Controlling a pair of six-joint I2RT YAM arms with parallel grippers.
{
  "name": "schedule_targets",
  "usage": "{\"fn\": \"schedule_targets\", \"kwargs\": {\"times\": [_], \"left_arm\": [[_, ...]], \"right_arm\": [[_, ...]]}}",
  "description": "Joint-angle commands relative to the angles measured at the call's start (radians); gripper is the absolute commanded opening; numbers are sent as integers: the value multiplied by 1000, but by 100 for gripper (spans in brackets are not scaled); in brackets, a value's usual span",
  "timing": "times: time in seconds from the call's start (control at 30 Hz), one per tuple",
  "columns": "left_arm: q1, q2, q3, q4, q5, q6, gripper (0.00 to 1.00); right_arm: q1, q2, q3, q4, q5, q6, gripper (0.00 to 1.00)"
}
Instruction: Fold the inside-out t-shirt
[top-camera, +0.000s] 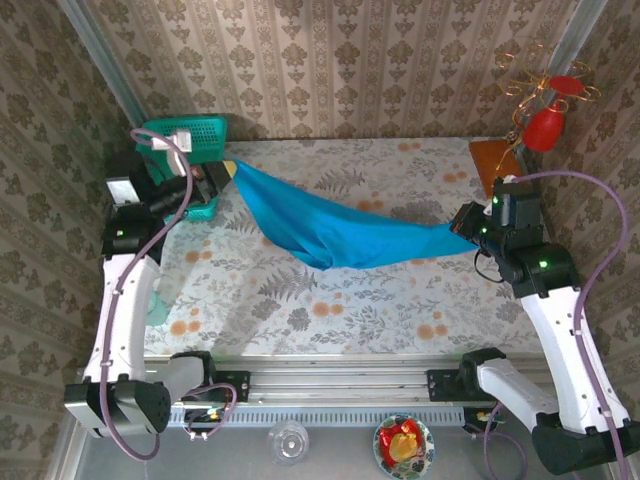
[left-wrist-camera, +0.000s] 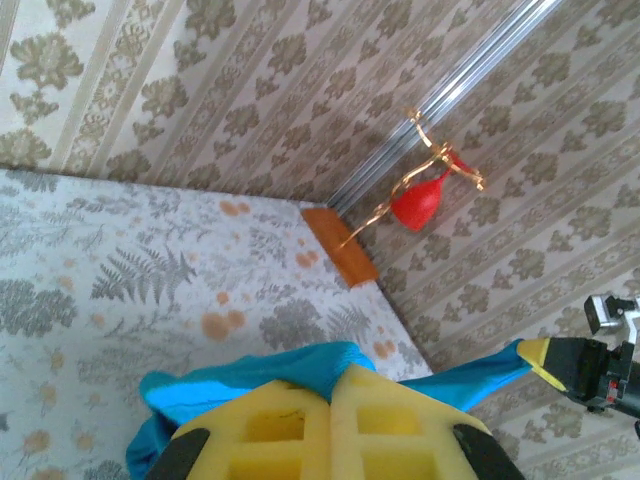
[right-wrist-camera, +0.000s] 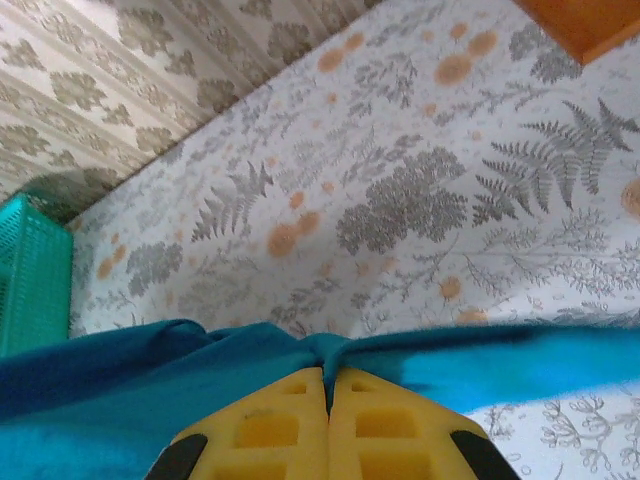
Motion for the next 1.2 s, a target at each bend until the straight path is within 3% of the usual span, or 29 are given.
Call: {"fn": "schedule_targets", "kwargs": {"times": [0.0,0.2,0.33,0.43,0.5,0.57,0.73,0.93,1.17], "left_arm": [[-23,4,-11,-29,-54,91,0],[-75,230,5,-45,-95,199,0],[-93,415,50,-11,-58,213,0],[-113,526,95,17,-32,207,5],[-124,576,115,36,-7,193,15],[-132,590,111,57,7,181,25],[-140,538,5,51,-38,209,37],[-169,498,-229,144,-63,173,43],[-239,595,-374,291,-89,119,47]], "right_arm": [[-5,25,-36,1,-19,-32,0],[-12,120,-105,29,119,-44,0],[-30,117,-153,44,204,-32,0],[-52,97,-184,47,249,-30,0],[-70,80,-207,54,248,-31,0],[-81,65,-226,62,238,-32,0],[-89,44,-265,75,210,-22,0],[-89,44,-293,86,186,-17,0],[-90,39,-317,86,189,-20,0]]}}
